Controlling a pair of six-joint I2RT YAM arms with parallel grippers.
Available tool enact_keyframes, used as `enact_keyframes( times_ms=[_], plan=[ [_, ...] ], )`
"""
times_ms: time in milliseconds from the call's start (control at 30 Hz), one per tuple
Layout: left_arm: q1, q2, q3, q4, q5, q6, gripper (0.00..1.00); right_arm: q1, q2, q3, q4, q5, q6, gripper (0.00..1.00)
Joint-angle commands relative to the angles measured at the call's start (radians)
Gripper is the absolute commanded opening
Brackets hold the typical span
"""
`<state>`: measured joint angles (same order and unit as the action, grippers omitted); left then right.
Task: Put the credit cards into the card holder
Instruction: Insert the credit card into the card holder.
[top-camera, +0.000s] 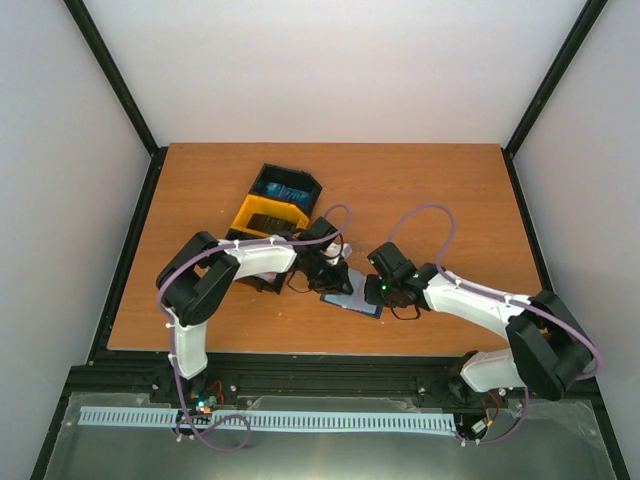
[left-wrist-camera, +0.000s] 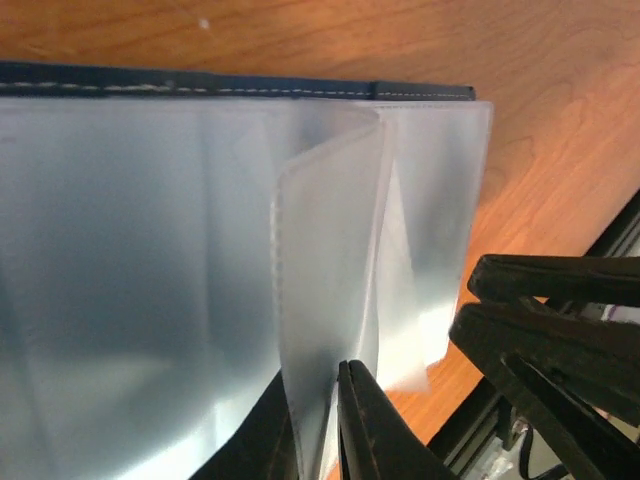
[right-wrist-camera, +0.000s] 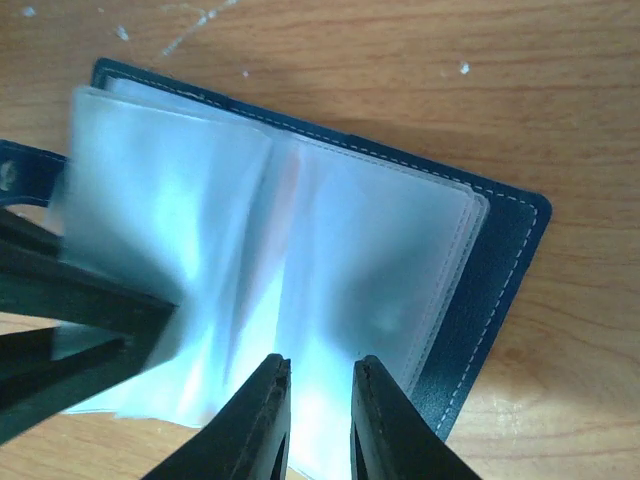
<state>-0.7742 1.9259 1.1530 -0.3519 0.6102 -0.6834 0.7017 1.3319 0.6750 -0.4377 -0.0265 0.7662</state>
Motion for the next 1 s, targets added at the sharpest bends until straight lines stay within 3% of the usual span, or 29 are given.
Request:
enact_keyframes(
  times_ms=[0, 333, 767, 967],
  plan=[
    [0.009, -0.06, 0.014, -0.085, -0.115, 0.001, 0.12, 0.002, 0.039, 0.009, 0.009, 0.008, -0.007, 0.19],
    [0.029, -0.074, 0.03, -0.207, -0.288, 0.011, 0.16, 0.002, 0.08, 0.076, -0.038, 0.046, -0.03, 0.24],
    [0.038, -0.068, 0.025, -0.146, -0.177, 0.048, 0.2, 0.002, 0.077, 0.079, -0.029, 0.035, -0.027, 0.25],
    [0.039, -0.104, 0.037, -0.191, -0.29, 0.04, 0.25, 0.002, 0.056, 0.092, -0.053, 0.059, -0.021, 0.25]
  ],
)
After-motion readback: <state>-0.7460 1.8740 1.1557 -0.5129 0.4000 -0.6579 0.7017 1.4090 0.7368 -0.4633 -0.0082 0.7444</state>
